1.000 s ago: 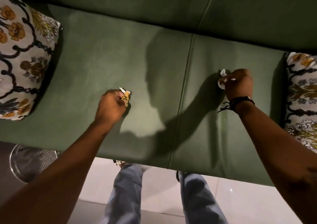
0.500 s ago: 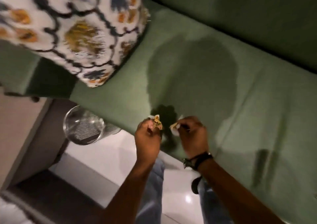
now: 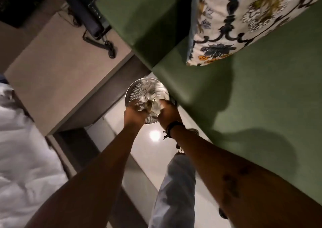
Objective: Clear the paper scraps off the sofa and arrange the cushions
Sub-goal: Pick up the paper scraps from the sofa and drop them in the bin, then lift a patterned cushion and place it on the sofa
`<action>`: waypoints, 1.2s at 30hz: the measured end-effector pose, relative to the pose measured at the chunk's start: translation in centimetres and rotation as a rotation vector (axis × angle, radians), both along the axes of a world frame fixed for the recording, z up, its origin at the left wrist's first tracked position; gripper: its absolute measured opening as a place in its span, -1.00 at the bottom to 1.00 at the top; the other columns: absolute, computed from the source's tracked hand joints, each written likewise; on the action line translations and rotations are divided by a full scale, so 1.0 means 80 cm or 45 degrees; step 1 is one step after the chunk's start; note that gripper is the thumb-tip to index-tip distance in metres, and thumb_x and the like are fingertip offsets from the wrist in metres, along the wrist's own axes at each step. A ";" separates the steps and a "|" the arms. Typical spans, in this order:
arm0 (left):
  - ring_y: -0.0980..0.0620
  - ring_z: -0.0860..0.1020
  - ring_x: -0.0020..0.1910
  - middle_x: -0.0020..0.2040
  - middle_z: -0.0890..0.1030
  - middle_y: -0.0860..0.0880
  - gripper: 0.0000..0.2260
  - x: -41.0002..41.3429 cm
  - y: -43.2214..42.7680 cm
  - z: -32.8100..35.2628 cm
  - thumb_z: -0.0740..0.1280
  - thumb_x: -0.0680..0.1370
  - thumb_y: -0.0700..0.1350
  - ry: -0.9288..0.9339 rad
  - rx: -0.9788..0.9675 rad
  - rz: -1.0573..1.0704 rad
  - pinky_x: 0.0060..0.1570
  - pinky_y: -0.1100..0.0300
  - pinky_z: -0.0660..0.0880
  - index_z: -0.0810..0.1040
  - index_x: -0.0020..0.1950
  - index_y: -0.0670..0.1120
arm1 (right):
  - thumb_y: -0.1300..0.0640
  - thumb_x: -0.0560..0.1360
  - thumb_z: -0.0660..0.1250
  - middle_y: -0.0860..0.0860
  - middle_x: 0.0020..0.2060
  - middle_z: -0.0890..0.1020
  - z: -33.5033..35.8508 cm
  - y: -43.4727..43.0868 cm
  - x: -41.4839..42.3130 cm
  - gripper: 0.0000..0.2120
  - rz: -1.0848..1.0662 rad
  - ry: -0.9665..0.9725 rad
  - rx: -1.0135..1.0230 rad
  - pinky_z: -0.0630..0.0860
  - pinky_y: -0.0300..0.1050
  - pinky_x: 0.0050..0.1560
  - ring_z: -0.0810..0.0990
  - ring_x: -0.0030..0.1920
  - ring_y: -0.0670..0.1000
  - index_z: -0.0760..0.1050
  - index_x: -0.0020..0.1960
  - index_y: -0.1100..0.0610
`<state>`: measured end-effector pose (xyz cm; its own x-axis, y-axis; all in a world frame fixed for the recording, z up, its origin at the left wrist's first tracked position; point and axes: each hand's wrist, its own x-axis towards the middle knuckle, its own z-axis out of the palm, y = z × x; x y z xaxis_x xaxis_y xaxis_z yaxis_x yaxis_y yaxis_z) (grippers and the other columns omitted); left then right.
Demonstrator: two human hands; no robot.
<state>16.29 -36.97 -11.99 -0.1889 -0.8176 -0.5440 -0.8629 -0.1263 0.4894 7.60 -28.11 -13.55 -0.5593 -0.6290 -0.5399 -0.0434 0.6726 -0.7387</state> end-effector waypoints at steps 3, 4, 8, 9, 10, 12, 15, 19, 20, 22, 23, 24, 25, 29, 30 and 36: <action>-0.23 0.64 0.09 0.09 0.69 -0.23 -0.75 -0.014 0.000 0.016 0.42 0.47 -0.22 -0.055 -0.151 -0.013 0.06 0.10 0.51 0.59 0.14 -0.17 | 0.26 0.48 0.12 0.26 0.06 0.66 0.041 0.033 -0.004 -0.68 -0.120 0.023 -0.081 0.48 -0.02 0.16 0.60 0.11 0.24 0.58 0.09 0.27; -0.25 0.63 0.09 0.11 0.67 -0.23 -0.77 -0.022 0.010 0.029 0.40 0.49 -0.22 0.024 -0.202 0.010 0.09 0.05 0.52 0.58 0.15 -0.17 | 0.24 0.46 0.10 0.26 0.00 0.68 0.062 0.050 -0.010 -0.66 -0.164 0.017 -0.131 0.52 0.02 0.12 0.64 0.05 0.24 0.61 0.04 0.27; 0.06 0.54 0.18 0.24 0.55 0.08 -0.60 -0.077 0.077 0.105 0.41 0.50 0.08 0.504 -0.253 -0.112 0.21 0.12 0.52 0.42 0.30 0.09 | 0.26 0.43 0.28 0.09 -0.17 0.71 0.134 0.127 -0.108 -0.81 -0.673 0.066 -0.412 0.58 -0.29 -0.07 0.62 -0.16 -0.23 0.65 -0.06 0.15; 0.16 0.49 0.23 0.29 0.50 0.15 -0.50 -0.098 0.090 0.124 0.40 0.46 0.23 0.570 -0.188 -0.139 0.23 0.24 0.46 0.35 0.35 0.16 | 0.26 0.44 0.30 0.04 -0.16 0.68 0.149 0.146 -0.150 -0.80 -0.806 0.138 -0.499 0.53 -0.39 -0.09 0.59 -0.17 -0.27 0.63 0.00 0.15; 0.18 0.43 0.31 0.38 0.44 0.14 -0.35 -0.121 0.101 0.140 0.37 0.40 0.36 0.605 -0.115 -0.151 0.26 0.26 0.40 0.28 0.40 0.18 | 0.26 0.45 0.31 0.03 -0.11 0.63 0.167 0.159 -0.194 -0.77 -0.879 0.300 -0.464 0.47 -0.42 -0.06 0.56 -0.14 -0.24 0.58 0.09 0.17; 0.07 0.31 0.45 0.54 0.27 0.02 -0.08 -0.178 0.114 0.168 0.36 0.26 0.50 0.693 0.009 -0.110 0.35 0.13 0.32 0.11 0.50 0.18 | 0.19 0.49 0.34 0.07 0.07 0.49 0.181 0.178 -0.292 -0.65 -0.997 0.424 -0.427 0.40 -0.34 0.08 0.47 0.02 -0.10 0.42 0.25 0.23; 0.00 0.28 0.50 0.56 0.21 -0.05 0.06 -0.268 0.114 0.200 0.50 0.21 0.36 1.009 0.005 -0.007 0.45 0.04 0.29 0.06 0.56 0.06 | -0.05 0.53 0.29 0.04 0.16 0.45 0.202 0.158 -0.434 -0.63 -1.246 -0.089 -0.677 0.43 -0.08 0.25 0.45 0.17 -0.01 0.39 0.24 0.12; 0.03 0.37 0.45 0.49 0.31 -0.02 0.02 -0.324 0.112 0.207 0.62 0.23 0.13 1.144 -0.119 0.049 0.46 -0.04 0.36 0.10 0.52 -0.02 | -0.25 0.58 0.01 0.20 0.42 0.40 0.220 0.125 -0.514 -0.41 -0.872 -0.628 -1.196 0.27 0.25 0.44 0.39 0.41 0.22 0.41 0.36 0.16; 0.05 0.42 0.43 0.47 0.36 -0.04 -0.03 -0.328 0.113 0.206 0.63 0.26 0.04 1.189 -0.121 0.048 0.43 -0.02 0.39 0.12 0.50 -0.04 | -0.18 0.61 -0.06 0.23 0.45 0.35 0.223 0.122 -0.513 -0.42 -0.841 -0.540 -1.253 0.23 0.24 0.47 0.35 0.44 0.21 0.36 0.41 0.18; 0.11 0.52 0.33 0.39 0.48 -0.05 -0.19 -0.330 0.110 0.203 0.60 0.35 -0.17 1.313 -0.092 0.053 0.33 0.06 0.49 0.18 0.44 -0.08 | -0.06 0.64 -0.09 0.24 0.49 0.27 0.237 0.124 -0.497 -0.47 -0.797 -0.242 -1.194 0.18 0.18 0.51 0.29 0.47 0.18 0.26 0.45 0.25; 0.09 0.54 0.32 0.38 0.50 -0.07 -0.23 -0.331 0.108 0.205 0.58 0.37 -0.23 1.346 -0.049 0.049 0.32 0.05 0.50 0.21 0.44 -0.11 | -0.05 0.63 -0.05 0.22 0.50 0.26 0.241 0.135 -0.488 -0.47 -0.817 -0.115 -1.173 0.16 0.18 0.52 0.27 0.49 0.15 0.23 0.47 0.24; 0.05 0.54 0.33 0.39 0.51 -0.08 -0.23 -0.332 0.105 0.207 0.57 0.37 -0.24 1.356 -0.003 0.032 0.33 0.01 0.50 0.22 0.46 -0.14 | -0.08 0.60 0.01 0.18 0.50 0.28 0.245 0.153 -0.475 -0.46 -0.893 -0.014 -1.128 0.16 0.18 0.52 0.26 0.49 0.13 0.23 0.48 0.21; 0.03 0.55 0.32 0.38 0.53 -0.08 -0.21 -0.336 0.101 0.209 0.58 0.36 -0.20 1.351 0.044 -0.007 0.32 0.00 0.51 0.24 0.47 -0.14 | -0.12 0.58 0.08 0.14 0.47 0.35 0.249 0.173 -0.463 -0.45 -0.942 -0.021 -1.122 0.21 0.16 0.50 0.30 0.48 0.10 0.28 0.46 0.17; 0.06 0.65 0.16 0.18 0.70 0.04 -0.17 -0.389 0.097 0.226 0.66 0.18 0.04 1.276 0.234 -0.368 0.03 0.22 0.62 0.43 0.37 -0.08 | -0.21 0.47 0.27 0.06 0.28 0.58 0.246 0.274 -0.413 -0.48 -1.226 -0.176 -1.167 0.47 0.07 0.32 0.51 0.33 0.08 0.48 0.30 0.09; 0.05 0.66 0.15 0.17 0.70 0.04 -0.16 -0.413 0.101 0.226 0.67 0.16 0.07 1.254 0.272 -0.468 0.01 0.21 0.62 0.45 0.36 -0.08 | -0.24 0.43 0.30 0.07 0.27 0.58 0.248 0.296 -0.408 -0.41 -1.342 -0.082 -1.096 0.45 0.09 0.33 0.53 0.30 0.06 0.46 0.30 0.13; 0.07 0.69 0.07 0.12 0.72 0.02 -0.19 -0.530 0.143 0.215 0.66 0.11 0.18 1.077 0.401 -0.798 0.02 0.14 0.64 0.51 0.28 -0.03 | -0.10 0.39 0.39 -0.01 0.23 0.59 0.233 0.358 -0.422 -0.37 -1.600 0.251 -1.031 0.51 -0.20 0.25 0.58 0.20 -0.14 0.38 0.37 0.14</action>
<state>-26.07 -25.51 5.20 -0.9324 -0.2936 -0.2108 -0.2187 -0.0060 0.9758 -26.19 0.53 5.10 -0.9651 0.2179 -0.1454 0.0945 -0.2281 -0.9690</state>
